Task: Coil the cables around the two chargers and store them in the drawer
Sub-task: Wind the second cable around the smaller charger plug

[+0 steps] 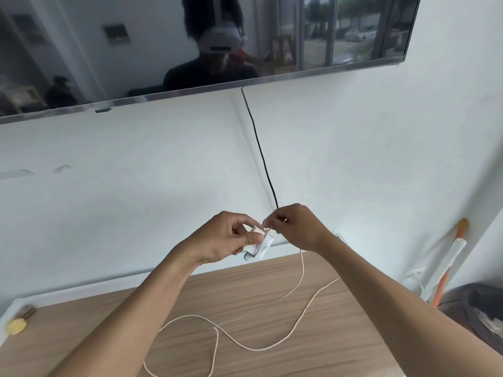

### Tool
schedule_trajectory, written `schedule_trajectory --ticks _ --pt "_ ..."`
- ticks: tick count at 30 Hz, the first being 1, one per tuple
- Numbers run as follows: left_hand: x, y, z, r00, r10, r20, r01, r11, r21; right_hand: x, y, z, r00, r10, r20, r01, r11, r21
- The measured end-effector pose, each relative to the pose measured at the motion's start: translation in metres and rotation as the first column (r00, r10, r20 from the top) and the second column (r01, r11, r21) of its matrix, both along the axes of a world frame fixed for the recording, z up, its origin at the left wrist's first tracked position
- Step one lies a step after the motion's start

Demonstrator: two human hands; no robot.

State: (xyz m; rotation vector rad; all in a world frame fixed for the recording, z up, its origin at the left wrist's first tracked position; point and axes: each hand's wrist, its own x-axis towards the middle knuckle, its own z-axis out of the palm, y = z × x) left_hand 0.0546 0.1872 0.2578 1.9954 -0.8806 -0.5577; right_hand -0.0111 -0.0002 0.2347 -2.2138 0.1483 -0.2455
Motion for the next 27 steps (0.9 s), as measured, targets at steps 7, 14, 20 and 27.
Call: schedule_trajectory --ticks 7,14,20,27 --pt "0.005 0.001 -0.005 0.979 0.191 0.074 -0.194 0.980 0.041 0.007 0.013 0.017 0.999 -0.040 -0.020 0.040 0.999 0.024" --pt "0.010 -0.003 -0.005 0.952 0.302 0.043 -0.302 0.953 0.010 0.003 0.031 0.022 0.995 -0.075 0.072 0.088 0.977 -0.195" --pt "0.009 -0.010 -0.005 0.845 0.307 -0.437 -0.406 0.901 -0.153 -0.009 0.047 0.016 0.969 -0.128 0.212 0.154 0.982 -0.112" --pt "0.011 -0.014 -0.001 0.759 0.266 -0.595 -0.453 0.871 -0.189 -0.021 0.051 -0.014 0.912 -0.194 0.363 0.189 0.981 0.048"
